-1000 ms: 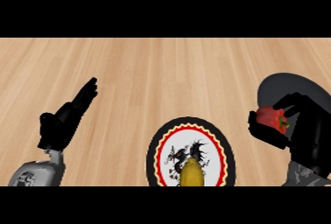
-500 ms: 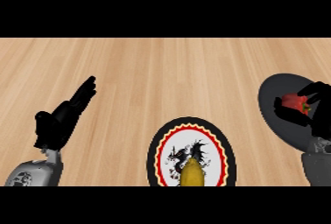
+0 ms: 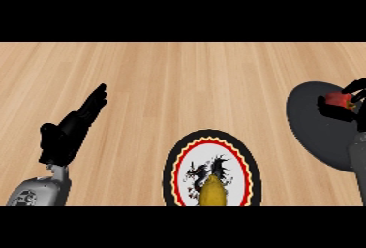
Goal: Pick the bell pepper from the plate and place it in the pan
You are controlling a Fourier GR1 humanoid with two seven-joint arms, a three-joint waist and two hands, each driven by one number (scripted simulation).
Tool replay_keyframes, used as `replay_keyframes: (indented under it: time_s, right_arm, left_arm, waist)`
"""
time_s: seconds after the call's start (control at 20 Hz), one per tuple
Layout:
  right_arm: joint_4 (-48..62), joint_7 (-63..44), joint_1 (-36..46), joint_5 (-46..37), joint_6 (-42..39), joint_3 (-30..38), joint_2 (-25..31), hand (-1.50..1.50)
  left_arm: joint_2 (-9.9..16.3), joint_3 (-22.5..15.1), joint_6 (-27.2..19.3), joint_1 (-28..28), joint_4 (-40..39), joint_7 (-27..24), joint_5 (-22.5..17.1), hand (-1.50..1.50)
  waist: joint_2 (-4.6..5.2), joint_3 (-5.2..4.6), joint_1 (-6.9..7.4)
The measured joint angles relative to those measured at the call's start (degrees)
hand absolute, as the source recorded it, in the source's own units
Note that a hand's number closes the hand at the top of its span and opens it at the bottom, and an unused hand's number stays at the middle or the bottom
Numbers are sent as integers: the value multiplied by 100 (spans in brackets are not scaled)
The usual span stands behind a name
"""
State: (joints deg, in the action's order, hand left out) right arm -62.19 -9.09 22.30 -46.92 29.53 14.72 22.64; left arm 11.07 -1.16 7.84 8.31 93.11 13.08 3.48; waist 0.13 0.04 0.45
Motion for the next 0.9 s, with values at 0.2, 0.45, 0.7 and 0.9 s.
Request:
replay_keyframes:
  time_s: [0.2, 0.45, 0.7, 0.9]
  right_arm:
    - [837, -13, 176, 163, -146, 255, 168, -150]
    - [2082, 115, 685, 480, -728, 525, 423, -150]
    - [3095, 1092, 1164, 1070, -680, 1087, 610, -150]
    - [3276, 1958, 1287, 1740, -523, 1653, 485, -150]
  left_arm:
    - [-52, 28, -1, 47, -169, -134, 49, 0]
    - [-122, -16, -6, 121, -211, -122, 83, 0]
    - [-203, -115, -59, 60, -139, -116, 194, 0]
    - [-189, -107, -22, -28, -90, -189, 179, 0]
  waist:
    - [15, -3, 14]
    - [34, 7, 71]
    - [51, 16, 121]
    - [58, 23, 131]
